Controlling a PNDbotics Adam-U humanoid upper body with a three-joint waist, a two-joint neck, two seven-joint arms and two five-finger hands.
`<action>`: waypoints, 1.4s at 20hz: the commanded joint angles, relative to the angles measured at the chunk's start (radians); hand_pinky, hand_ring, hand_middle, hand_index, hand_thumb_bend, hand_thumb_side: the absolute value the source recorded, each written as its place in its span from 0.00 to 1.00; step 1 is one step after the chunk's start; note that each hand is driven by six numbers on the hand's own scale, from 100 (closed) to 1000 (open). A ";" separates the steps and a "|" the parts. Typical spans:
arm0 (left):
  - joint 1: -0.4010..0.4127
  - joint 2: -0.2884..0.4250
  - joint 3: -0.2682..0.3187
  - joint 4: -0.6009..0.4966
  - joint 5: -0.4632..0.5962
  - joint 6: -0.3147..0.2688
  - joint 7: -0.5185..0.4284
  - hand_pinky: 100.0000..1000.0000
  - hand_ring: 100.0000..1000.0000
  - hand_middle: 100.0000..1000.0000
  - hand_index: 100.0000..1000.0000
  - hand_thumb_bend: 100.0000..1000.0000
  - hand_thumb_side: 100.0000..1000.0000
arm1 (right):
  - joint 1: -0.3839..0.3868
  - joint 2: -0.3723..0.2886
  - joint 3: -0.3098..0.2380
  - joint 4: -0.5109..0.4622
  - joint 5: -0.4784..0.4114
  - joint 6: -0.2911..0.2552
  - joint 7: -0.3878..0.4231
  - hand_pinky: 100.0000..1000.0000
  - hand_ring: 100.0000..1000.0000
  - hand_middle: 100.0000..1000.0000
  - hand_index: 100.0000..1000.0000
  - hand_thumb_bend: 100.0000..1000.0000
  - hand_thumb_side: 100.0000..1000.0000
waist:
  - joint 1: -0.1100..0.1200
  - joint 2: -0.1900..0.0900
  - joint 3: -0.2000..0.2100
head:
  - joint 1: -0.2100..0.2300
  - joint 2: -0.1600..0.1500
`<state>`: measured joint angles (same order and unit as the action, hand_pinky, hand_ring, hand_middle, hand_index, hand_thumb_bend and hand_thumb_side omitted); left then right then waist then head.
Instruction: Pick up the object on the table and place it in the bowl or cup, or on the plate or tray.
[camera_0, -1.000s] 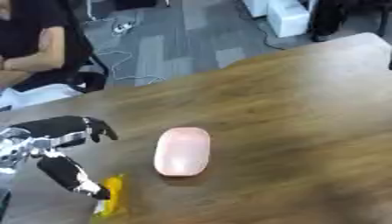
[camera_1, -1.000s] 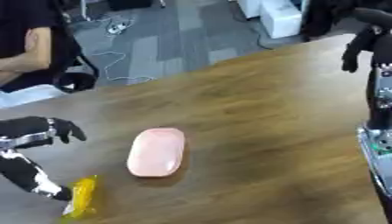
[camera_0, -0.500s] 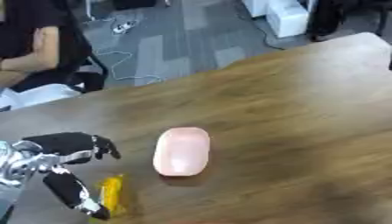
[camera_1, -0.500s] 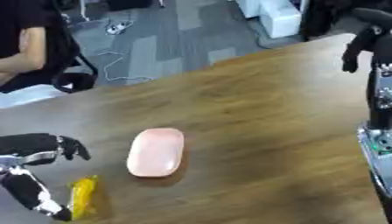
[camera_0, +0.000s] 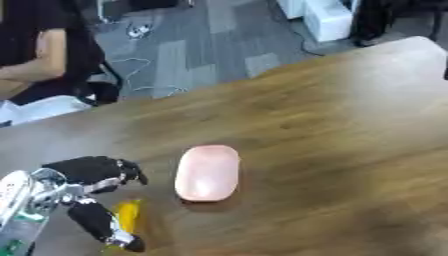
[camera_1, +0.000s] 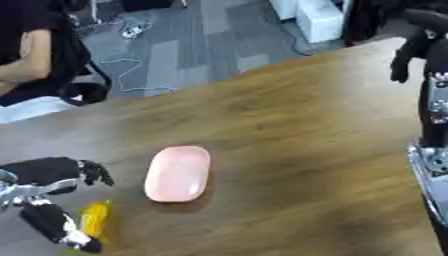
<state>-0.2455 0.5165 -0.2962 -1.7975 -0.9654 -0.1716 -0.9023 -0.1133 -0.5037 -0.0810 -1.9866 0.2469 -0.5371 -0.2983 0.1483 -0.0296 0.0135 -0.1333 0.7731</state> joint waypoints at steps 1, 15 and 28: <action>-0.012 0.065 -0.009 0.007 -0.037 -0.027 -0.005 0.64 0.78 0.84 0.90 1.00 0.66 | -0.007 -0.028 -0.008 -0.013 0.004 0.000 -0.003 0.00 0.14 0.24 0.75 0.00 1.00 | -0.006 -0.005 -0.001 | -0.008 -0.003; -0.048 0.148 -0.082 0.073 -0.081 -0.125 -0.005 0.67 0.79 0.85 0.90 1.00 0.71 | -0.009 -0.031 -0.017 -0.013 0.007 0.000 -0.012 0.00 0.15 0.25 0.75 0.00 1.00 | -0.004 -0.005 -0.004 | -0.016 -0.003; -0.036 -0.039 -0.056 0.068 -0.070 -0.091 -0.005 0.62 0.76 0.83 0.89 0.88 0.76 | -0.017 -0.024 -0.040 -0.013 0.017 0.002 -0.045 0.00 0.17 0.26 0.75 0.00 1.00 | -0.011 0.002 -0.001 | -0.026 -0.003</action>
<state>-0.2726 0.4725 -0.3647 -1.7212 -1.0374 -0.2259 -0.8688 -0.1151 -0.5045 -0.1119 -1.9866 0.2580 -0.5335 -0.3379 0.1470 -0.0223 0.0094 -0.1502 0.7731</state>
